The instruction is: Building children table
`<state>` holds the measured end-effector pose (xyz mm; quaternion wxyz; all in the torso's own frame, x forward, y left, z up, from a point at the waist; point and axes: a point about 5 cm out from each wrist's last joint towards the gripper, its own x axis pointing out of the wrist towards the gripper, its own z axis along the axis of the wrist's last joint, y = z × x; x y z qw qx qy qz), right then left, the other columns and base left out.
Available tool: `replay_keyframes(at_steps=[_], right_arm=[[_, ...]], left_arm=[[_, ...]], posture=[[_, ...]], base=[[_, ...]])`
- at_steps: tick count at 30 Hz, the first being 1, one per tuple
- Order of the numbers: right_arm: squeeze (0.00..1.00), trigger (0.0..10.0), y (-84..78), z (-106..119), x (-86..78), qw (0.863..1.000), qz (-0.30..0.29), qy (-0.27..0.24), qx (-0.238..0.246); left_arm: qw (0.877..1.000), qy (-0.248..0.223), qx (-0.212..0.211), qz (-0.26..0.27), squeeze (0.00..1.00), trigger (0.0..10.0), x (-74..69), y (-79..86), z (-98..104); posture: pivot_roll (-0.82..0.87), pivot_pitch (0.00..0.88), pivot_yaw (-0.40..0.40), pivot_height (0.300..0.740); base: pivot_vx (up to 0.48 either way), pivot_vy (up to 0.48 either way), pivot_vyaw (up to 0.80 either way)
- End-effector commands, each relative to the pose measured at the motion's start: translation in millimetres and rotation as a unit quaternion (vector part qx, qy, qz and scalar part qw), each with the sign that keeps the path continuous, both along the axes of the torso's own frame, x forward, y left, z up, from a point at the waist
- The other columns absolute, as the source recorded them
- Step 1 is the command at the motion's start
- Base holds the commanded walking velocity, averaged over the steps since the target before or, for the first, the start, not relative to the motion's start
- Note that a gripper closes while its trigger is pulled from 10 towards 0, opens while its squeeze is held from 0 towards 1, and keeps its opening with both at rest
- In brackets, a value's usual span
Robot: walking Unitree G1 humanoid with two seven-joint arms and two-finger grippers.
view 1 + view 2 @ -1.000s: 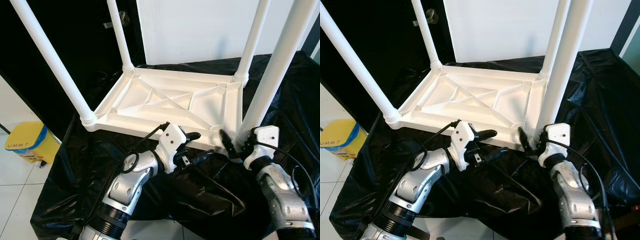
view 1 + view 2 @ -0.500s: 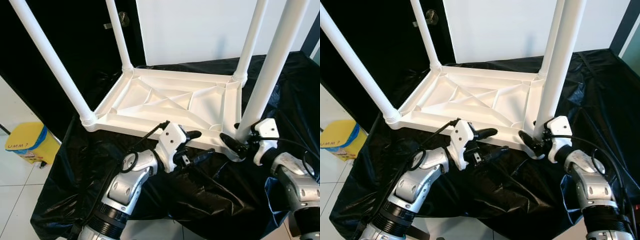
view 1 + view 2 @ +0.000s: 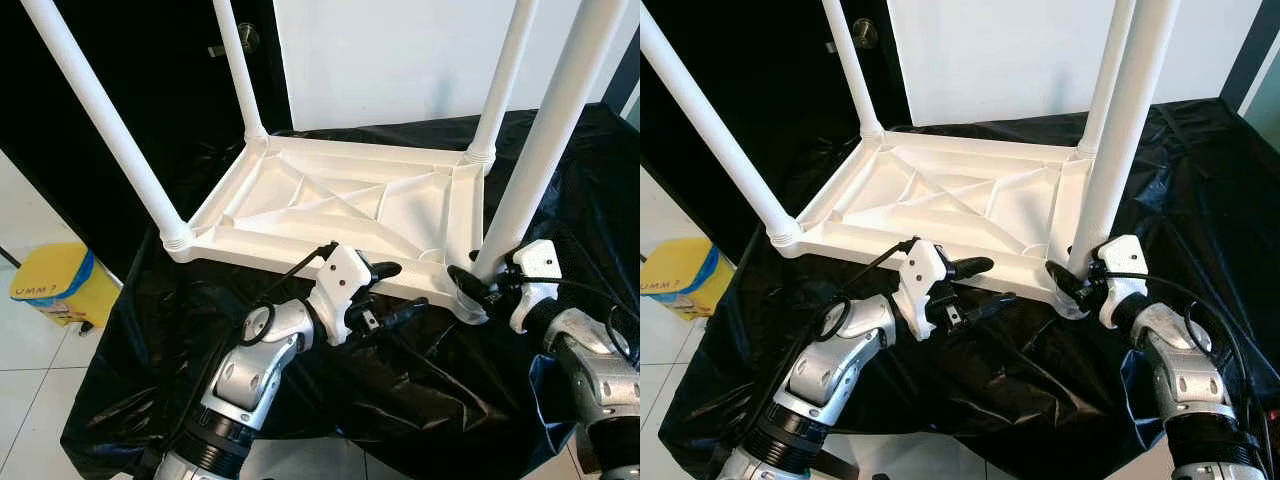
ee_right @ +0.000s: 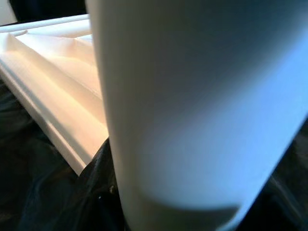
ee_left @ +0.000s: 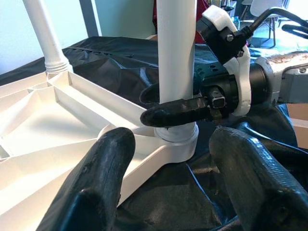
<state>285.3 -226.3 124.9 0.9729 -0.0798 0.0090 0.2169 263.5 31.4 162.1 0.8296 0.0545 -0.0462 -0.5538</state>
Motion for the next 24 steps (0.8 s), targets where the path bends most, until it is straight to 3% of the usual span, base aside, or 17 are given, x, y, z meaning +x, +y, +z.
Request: replay_keyframes(at_steps=[1,5,9,15,19,21,24], right_arm=[[0.00,10.0,3.4,-15.6,-4.1,0.999,-0.010,0.037,0.005],[0.00,10.0,8.2,-17.4,-7.0,0.995,-0.094,0.028,0.021],[0.00,10.0,10.8,-17.7,-7.7,0.993,-0.111,0.025,0.025],[0.00,10.0,26.8,-23.3,-12.5,0.972,-0.225,0.028,0.056],[0.00,10.0,31.5,-24.0,-13.5,0.967,-0.246,0.028,0.062],[0.00,10.0,42.5,-25.2,-15.7,0.949,-0.302,0.029,0.080],[0.00,10.0,45.6,-25.3,-16.3,0.943,-0.320,0.029,0.085]], left_arm=[[1.000,0.000,-0.001,0.029,0.00,10.0,1.8,5.4,0.1],[1.000,0.001,0.002,0.031,0.00,10.0,3.6,7.4,-0.5],[0.999,0.001,0.002,0.032,0.00,10.0,4.4,8.2,-0.4],[0.999,0.000,0.005,0.036,0.00,10.0,7.1,10.2,-0.4],[0.999,0.000,0.005,0.037,0.00,10.0,7.5,10.2,-0.3],[0.999,-0.001,0.004,0.038,0.00,10.0,8.1,10.5,-0.2],[0.999,-0.001,0.003,0.039,0.00,10.0,8.2,10.6,-0.2]], posture=[[-0.13,0.033,0.072,0.740],[-0.14,0.037,0.075,0.740],[-0.14,0.038,0.075,0.740],[-0.15,0.037,0.074,0.740],[-0.15,0.037,0.073,0.740],[-0.15,0.038,0.070,0.740],[-0.15,0.038,0.070,0.740]], base=[[0.000,0.000,0.00],[0.000,0.000,0.00],[0.000,0.000,0.00],[0.000,0.000,0.00],[0.000,0.000,0.00],[0.000,0.000,0.00],[0.000,0.000,0.00]])
